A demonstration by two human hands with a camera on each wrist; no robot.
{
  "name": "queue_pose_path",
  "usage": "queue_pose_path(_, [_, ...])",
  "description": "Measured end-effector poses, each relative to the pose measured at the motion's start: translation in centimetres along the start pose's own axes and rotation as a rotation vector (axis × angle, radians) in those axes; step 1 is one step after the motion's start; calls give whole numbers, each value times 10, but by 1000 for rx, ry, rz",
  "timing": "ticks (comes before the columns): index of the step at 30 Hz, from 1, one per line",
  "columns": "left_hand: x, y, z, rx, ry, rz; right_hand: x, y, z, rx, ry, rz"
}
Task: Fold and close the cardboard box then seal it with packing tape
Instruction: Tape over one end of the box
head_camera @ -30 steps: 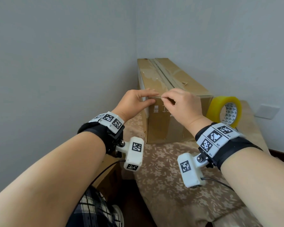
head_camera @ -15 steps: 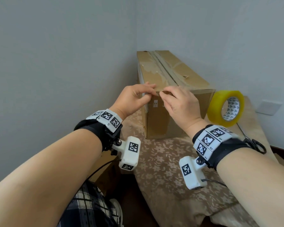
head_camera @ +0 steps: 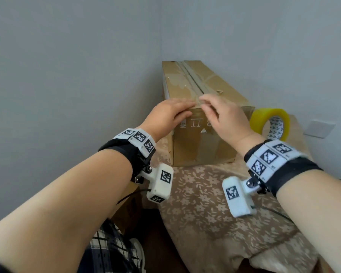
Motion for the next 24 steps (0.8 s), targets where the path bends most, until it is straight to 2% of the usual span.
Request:
queue_pose_path(3, [0,-1,1,-34,45,53,2,10,-13,-119,-107,101])
queue_pose_path(5, [6,3,2,-8,52,82,-3,6,-20,-195,-126,163])
queue_pose_path(8, [11,21,-6,42,129,84,-10,4,-23,-172,-234,169])
queue_pose_path(11, [-4,30,-19,51,338,40,-11,4,-25,-164,-294,198])
queue_pose_path(15, [-15,19,-21,-52,541,-12,-10,0,-23,-109,-337,265])
queue_pose_path(18, [-8,21,-23,-94,560,64,-5,0,-23,-64,-363,353])
queue_pose_path(20, [-6,33,-32,-64,553,102,10,-2,-32,-95,-317,272])
queue_pose_path(22, [-7,53,-45,-12,479,89,27,-8,-50,-221,-290,143])
queue_pose_path(24, [-18,71,-56,43,398,125,37,-15,-72,-375,-283,82])
Point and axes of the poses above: each hand's wrist, its own y-axis towards the middle knuckle, its own x-axis out of the back of the hand, z = x × y, the point moved 5 cm from there along y, towards the middle knuckle, and after that the axes turned 2 degrees about y, right-handed, at the moved point
